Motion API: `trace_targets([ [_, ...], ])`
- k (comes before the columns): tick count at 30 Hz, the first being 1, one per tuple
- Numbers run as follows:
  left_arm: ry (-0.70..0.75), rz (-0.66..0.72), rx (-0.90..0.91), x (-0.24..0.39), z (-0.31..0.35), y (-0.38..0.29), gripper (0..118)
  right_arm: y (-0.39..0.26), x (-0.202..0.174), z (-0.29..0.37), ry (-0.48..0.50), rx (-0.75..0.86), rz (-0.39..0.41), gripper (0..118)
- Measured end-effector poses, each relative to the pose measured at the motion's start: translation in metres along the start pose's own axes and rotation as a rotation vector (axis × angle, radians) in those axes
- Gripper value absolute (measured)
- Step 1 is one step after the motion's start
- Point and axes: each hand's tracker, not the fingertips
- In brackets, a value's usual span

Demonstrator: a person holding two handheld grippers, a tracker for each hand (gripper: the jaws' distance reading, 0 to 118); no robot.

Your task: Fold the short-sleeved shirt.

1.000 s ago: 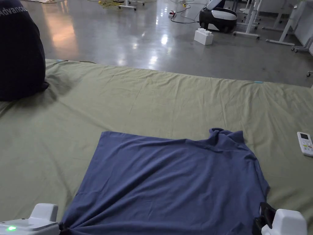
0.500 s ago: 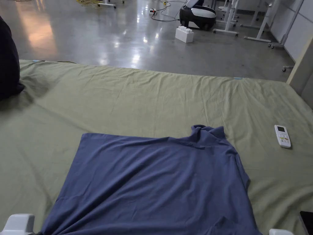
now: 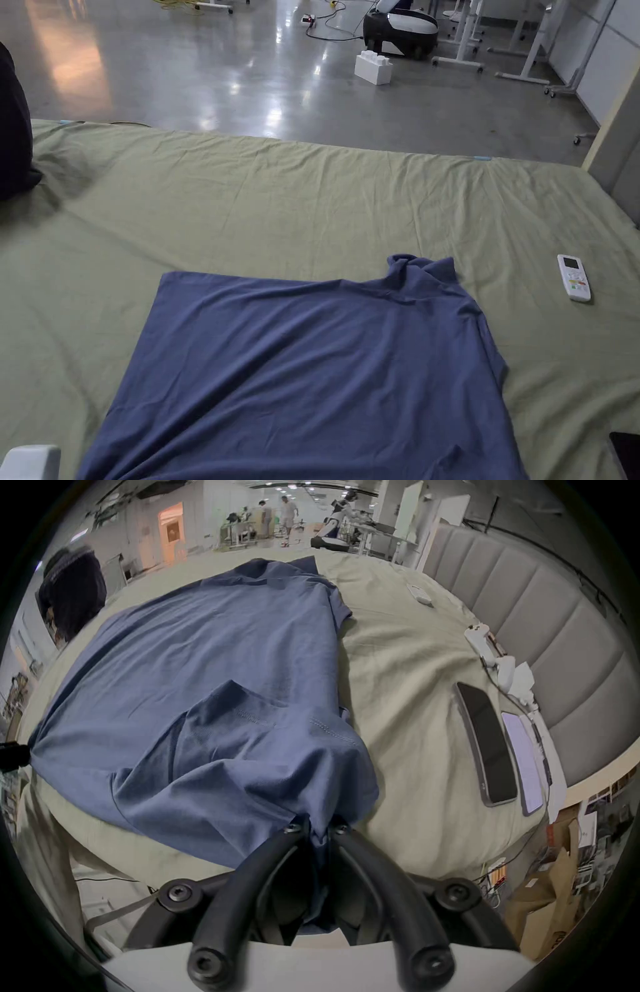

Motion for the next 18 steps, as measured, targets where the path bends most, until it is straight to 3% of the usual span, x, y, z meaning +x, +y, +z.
trace_targets([
  [2, -0.009, -0.003, 0.002, 0.001, 0.001, -0.001, 8, 0.0, -0.006, 0.004, -0.06, -0.017, 0.093, 8],
  [3, -0.009, -0.004, 0.002, 0.002, 0.001, -0.002, 8, 0.0, -0.007, 0.004, -0.053, -0.008, 0.073, 8],
  [5, -0.003, -0.019, 0.008, 0.004, 0.001, -0.003, 8, 0.001, -0.01, 0.008, -0.07, -0.008, 0.106, 8],
  [12, -0.014, -0.019, 0.063, 0.008, 0.01, -0.003, 8, 0.008, -0.011, 0.028, -0.088, 0.047, 0.104, 8],
  [18, -0.052, 0.015, 0.213, 0.008, 0.029, 0.024, 8, 0.033, -0.005, 0.05, -0.08, 0.132, 0.073, 8],
])
